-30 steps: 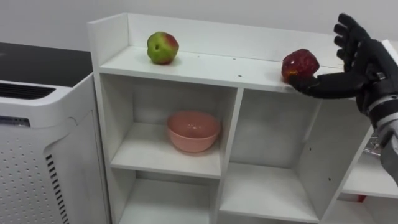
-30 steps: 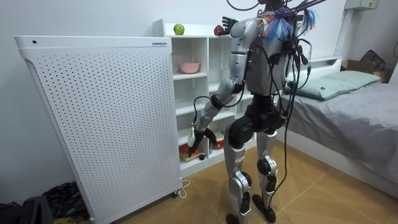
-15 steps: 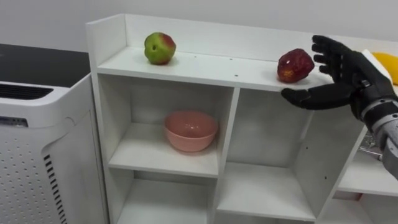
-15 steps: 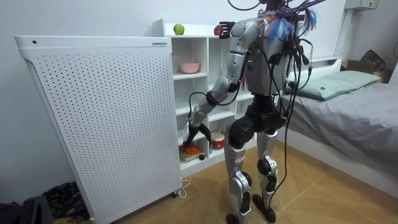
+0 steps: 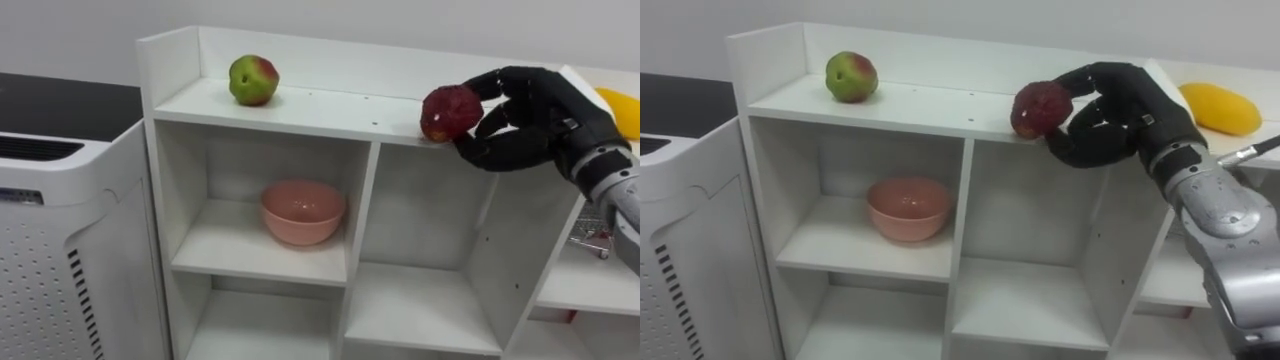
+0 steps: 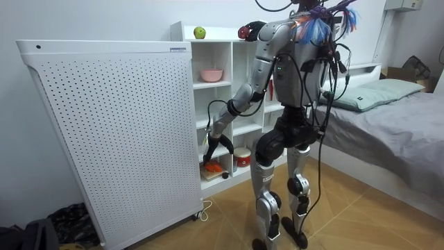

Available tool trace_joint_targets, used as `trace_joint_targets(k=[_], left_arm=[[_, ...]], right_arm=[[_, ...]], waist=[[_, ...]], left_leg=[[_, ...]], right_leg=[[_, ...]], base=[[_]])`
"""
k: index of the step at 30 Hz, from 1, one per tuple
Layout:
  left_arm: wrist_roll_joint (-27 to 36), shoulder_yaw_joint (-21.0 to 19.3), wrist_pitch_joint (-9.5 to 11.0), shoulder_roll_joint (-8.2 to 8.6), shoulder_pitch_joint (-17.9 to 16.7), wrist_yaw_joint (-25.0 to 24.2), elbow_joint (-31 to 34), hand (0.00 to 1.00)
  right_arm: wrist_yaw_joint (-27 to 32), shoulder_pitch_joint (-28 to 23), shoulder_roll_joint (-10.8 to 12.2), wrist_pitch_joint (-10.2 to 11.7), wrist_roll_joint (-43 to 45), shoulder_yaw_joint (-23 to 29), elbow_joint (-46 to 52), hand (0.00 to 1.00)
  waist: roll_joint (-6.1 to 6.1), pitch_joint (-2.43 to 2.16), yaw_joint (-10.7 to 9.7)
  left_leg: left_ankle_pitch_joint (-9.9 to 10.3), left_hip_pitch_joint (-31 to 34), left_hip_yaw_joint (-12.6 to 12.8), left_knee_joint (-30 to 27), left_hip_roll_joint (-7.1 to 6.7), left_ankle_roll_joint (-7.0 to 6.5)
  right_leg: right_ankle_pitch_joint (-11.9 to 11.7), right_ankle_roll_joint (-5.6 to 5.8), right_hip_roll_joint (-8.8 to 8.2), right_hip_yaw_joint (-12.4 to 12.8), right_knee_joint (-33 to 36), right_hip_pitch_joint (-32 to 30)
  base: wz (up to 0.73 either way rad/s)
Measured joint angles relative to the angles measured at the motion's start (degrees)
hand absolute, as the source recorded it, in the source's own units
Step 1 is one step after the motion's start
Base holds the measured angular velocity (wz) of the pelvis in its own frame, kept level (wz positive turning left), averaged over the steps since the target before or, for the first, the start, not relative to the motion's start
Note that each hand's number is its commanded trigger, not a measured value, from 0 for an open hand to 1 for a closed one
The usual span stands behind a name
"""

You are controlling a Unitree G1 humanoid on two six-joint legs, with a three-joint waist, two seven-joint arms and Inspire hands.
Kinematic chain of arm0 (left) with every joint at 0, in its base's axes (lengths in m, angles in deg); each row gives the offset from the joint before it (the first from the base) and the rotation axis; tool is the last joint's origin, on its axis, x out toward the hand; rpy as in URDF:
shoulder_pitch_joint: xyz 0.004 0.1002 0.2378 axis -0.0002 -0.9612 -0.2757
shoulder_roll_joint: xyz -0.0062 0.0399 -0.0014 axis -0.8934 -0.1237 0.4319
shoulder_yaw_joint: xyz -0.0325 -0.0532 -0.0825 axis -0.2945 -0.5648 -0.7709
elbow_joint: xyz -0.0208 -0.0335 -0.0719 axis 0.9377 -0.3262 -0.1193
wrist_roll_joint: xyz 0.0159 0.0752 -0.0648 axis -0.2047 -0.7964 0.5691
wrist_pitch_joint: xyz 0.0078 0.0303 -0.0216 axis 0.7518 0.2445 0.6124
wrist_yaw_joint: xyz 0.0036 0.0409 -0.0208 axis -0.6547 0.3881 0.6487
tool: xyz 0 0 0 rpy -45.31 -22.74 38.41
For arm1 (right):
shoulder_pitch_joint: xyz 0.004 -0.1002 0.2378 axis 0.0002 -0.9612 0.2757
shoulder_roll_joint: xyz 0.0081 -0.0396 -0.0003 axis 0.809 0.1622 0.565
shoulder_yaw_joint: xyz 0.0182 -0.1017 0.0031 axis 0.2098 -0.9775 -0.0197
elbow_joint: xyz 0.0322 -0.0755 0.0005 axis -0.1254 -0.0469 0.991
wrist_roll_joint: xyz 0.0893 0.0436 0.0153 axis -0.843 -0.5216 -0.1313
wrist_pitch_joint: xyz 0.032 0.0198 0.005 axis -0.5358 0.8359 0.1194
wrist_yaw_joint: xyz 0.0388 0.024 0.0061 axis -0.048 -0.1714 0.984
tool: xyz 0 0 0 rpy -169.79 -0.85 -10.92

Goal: Arrange fruit in the closet

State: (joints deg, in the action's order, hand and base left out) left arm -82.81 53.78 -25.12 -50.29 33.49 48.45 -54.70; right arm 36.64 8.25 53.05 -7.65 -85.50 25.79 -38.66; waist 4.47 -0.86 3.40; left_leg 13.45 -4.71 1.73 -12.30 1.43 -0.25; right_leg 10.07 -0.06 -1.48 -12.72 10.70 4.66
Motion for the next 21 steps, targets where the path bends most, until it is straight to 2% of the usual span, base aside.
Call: trace_joint_targets(k=[9,14,21], left_arm=[[2.2,0.0,-0.1,-0.02,0.1,-1.1,0.0,0.00],[2.4,0.0,-0.8,-0.02,0.1,-1.2,0.0,0.00],[3.2,0.0,-0.8,-0.02,-0.1,-1.2,-0.1,0.00]], right_arm=[[0.1,0.6,0.0,-0.6,-1.6,0.0,-0.4,1.00],[0.1,0.6,0.2,-1.2,-4.6,0.1,-0.3,1.00],[-0.3,0.5,0.2,-3.3,-9.7,0.1,1.4,1.00]], waist=[[-0.59,0.10,0.1],[-1.58,-0.22,-0.1],[-1.90,-0.23,-0.4]], left_leg=[[0.0,0.1,0.0,-0.3,-0.03,0.01],[0.0,0.4,0.1,-0.3,-0.03,0.01],[0.0,0.3,0.0,-0.3,-0.05,0.02]], right_leg=[[0.0,0.00,-0.07,0.0,0.0,-0.1],[0.0,0.00,-0.07,0.1,0.2,-0.5],[0.0,0.00,-0.08,0.1,0.1,-0.5]], base=[[0.00],[0.00],[0.00]])
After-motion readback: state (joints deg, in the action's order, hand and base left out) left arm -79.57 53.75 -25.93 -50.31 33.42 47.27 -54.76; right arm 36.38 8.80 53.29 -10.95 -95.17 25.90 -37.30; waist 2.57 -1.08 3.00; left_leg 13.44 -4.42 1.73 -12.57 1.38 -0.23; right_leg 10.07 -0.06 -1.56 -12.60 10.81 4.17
